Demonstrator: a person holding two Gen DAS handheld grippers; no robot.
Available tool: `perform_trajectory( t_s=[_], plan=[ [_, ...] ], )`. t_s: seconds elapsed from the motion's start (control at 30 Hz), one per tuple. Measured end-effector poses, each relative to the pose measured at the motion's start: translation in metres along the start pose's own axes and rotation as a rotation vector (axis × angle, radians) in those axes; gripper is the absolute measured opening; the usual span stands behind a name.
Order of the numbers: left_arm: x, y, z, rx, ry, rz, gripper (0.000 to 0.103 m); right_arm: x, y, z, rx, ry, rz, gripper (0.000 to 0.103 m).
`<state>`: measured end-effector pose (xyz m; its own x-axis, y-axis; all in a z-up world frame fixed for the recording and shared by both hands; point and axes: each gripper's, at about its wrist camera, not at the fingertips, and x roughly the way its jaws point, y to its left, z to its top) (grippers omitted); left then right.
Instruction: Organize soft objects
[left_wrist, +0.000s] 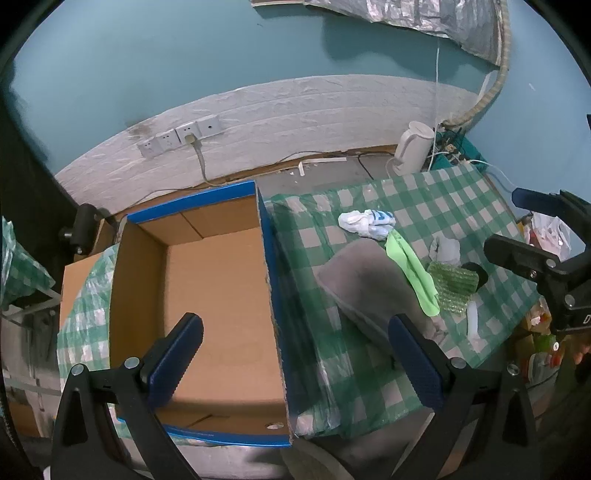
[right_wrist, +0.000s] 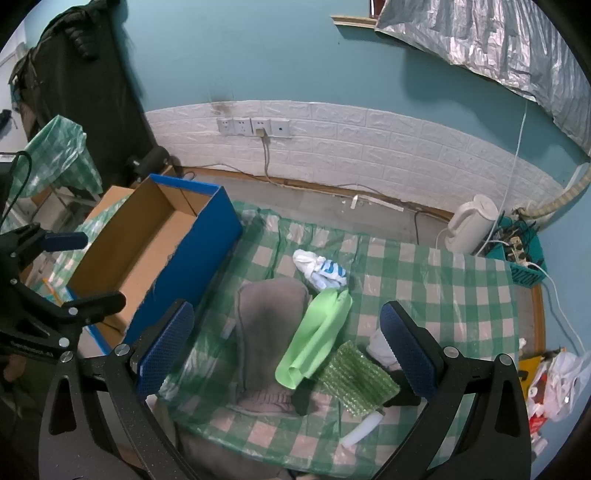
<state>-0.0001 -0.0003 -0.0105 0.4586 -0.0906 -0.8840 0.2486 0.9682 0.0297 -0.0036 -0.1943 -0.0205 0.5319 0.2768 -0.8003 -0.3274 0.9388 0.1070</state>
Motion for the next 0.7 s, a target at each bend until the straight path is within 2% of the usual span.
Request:
perform_trajectory(
  t_s=[0.7],
  plan=[
    [-0.0001,-0.0072,0.0013,0.015,0.008,-0.033,0.102,0.0025,-0.0009,-0.0039,-0.009,0.019,-0.007,0.101]
  ],
)
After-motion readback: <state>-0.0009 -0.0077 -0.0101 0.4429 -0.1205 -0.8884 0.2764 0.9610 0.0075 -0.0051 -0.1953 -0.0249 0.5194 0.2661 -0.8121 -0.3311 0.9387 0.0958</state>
